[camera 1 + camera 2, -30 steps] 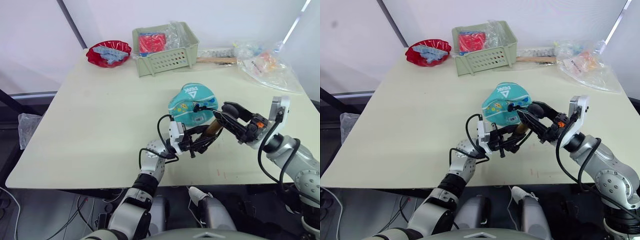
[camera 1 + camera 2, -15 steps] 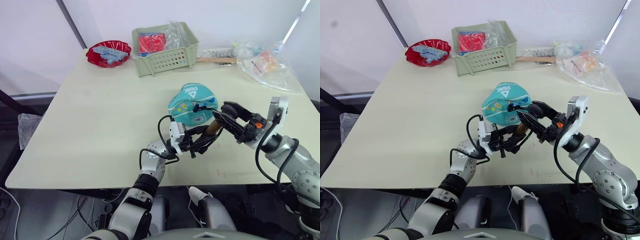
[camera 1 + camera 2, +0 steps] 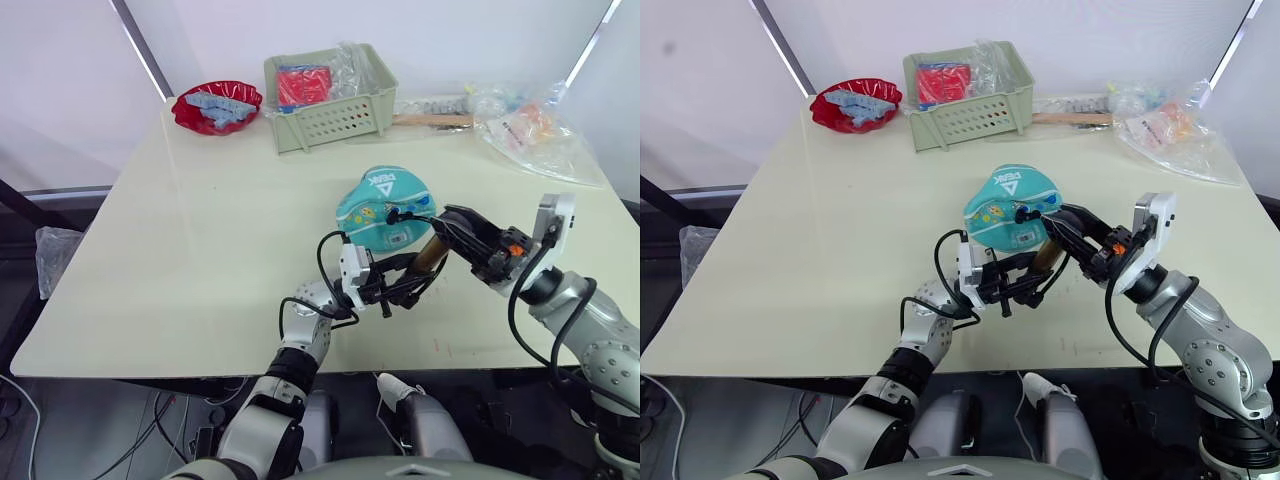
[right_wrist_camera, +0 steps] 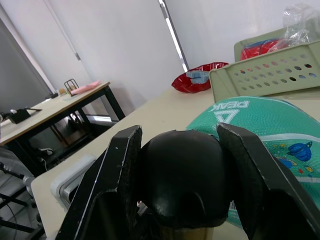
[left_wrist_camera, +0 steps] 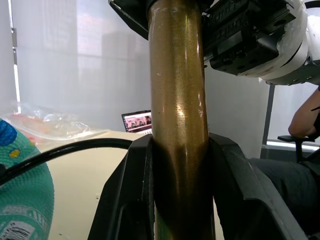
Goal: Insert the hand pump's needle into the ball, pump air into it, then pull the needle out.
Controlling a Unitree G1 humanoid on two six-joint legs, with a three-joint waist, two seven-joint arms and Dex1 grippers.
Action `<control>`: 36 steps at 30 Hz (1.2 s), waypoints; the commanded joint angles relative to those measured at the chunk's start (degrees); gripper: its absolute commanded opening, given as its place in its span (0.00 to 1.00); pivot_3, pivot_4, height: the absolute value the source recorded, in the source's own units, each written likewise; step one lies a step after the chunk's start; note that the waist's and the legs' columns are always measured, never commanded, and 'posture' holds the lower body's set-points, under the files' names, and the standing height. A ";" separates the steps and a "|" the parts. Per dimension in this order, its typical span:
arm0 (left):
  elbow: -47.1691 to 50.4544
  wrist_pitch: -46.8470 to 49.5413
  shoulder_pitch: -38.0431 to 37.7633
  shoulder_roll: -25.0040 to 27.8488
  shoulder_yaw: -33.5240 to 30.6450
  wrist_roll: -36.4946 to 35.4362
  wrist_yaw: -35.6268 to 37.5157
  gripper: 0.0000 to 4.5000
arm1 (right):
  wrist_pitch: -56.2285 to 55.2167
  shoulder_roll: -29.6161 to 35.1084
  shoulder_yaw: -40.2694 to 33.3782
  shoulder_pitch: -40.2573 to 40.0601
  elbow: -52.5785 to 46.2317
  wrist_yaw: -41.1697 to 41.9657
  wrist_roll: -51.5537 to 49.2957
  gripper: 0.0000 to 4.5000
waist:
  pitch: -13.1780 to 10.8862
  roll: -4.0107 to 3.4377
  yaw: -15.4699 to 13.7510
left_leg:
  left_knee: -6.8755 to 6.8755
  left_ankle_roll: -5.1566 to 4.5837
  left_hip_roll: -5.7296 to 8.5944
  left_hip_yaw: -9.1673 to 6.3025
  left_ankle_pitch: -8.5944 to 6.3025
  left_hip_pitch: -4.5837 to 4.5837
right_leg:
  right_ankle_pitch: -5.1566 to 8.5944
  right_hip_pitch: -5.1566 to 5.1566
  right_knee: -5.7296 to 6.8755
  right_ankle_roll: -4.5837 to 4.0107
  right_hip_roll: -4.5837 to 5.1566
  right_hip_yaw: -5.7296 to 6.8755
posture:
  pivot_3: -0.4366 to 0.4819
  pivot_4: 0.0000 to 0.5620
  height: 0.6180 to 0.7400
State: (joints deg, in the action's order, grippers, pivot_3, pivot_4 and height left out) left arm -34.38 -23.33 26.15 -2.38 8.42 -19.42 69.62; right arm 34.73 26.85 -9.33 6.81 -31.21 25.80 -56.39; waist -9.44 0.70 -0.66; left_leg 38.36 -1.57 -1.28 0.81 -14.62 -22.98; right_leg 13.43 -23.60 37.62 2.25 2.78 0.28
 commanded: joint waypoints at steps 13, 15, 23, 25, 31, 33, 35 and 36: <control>8.29 9.19 0.88 7.46 1.20 1.24 0.84 1.00 | -2.99 6.34 1.00 2.03 -2.78 8.51 7.57 0.42 | -0.03 0.04 0.06 | -0.01 0.00 0.00 -0.02 0.00 -0.01 | 0.04 -0.01 -0.01 0.07 0.00 0.02 | 0.48 0.27 0.98; 10.39 12.66 0.86 10.46 2.63 1.72 2.44 1.00 | -3.28 6.80 1.14 2.18 -2.97 9.32 8.08 0.42 | -0.03 0.04 0.14 | -0.02 0.00 -0.02 -0.02 0.00 0.01 | 0.04 -0.01 0.00 0.06 -0.01 0.02 | 0.48 0.27 0.98; 13.99 20.21 3.72 18.35 7.78 7.76 3.98 1.00 | -1.69 8.46 2.17 4.30 -4.66 11.68 7.64 0.42 | -0.05 0.08 -0.01 | -0.02 0.00 -0.02 -0.09 0.00 0.00 | 0.03 -0.02 -0.02 0.06 0.00 0.02 | 0.48 0.27 0.98; 13.93 21.32 4.44 18.32 9.37 9.12 4.07 1.00 | -1.44 8.70 2.66 4.82 -4.96 12.34 7.74 0.42 | -0.05 0.08 -0.14 | -0.02 0.00 -0.02 -0.13 0.00 0.00 | 0.04 -0.01 -0.02 0.07 0.00 0.03 | 0.48 0.27 0.98; 11.33 21.03 6.42 15.84 11.26 11.63 2.40 1.00 | -2.77 9.75 3.95 5.00 -5.52 15.71 9.09 0.42 | -0.08 0.13 -0.08 | -0.03 -0.02 -0.01 -0.12 -0.01 -0.04 | -0.01 -0.02 -0.06 -0.04 0.00 0.04 | 0.48 0.27 0.98; 10.79 21.34 6.73 15.39 11.25 11.65 2.22 1.00 | -3.07 9.90 4.09 4.88 -5.51 16.39 9.43 0.42 | -0.09 0.14 -0.05 | -0.03 -0.02 -0.01 -0.09 -0.02 -0.04 | -0.01 -0.02 -0.06 -0.03 0.00 0.04 | 0.48 0.27 0.98; 9.91 21.73 7.32 15.19 11.68 12.09 2.19 1.00 | -3.14 9.79 4.05 4.98 -5.43 16.72 9.41 0.42 | -0.09 0.15 0.10 | -0.03 -0.03 -0.02 -0.10 -0.02 -0.03 | -0.01 -0.02 -0.05 -0.03 0.00 0.03 | 0.48 0.27 0.98; 9.53 21.89 7.53 15.14 11.84 12.30 2.14 1.00 | -3.15 9.74 4.03 5.02 -5.40 16.86 9.44 0.42 | -0.09 0.15 0.09 | -0.03 -0.03 -0.03 -0.10 -0.02 -0.03 | 0.00 -0.03 -0.05 -0.02 -0.01 0.03 | 0.48 0.27 0.98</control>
State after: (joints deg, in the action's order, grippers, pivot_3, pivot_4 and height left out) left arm -25.01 -1.55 32.82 13.05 20.31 -7.37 72.05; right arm 33.29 36.40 -4.46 10.89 -34.16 42.12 -46.61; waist -9.54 0.85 -0.58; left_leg 38.33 -1.60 -1.31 0.71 -14.64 -23.01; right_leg 13.43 -23.63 37.58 2.24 2.77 0.32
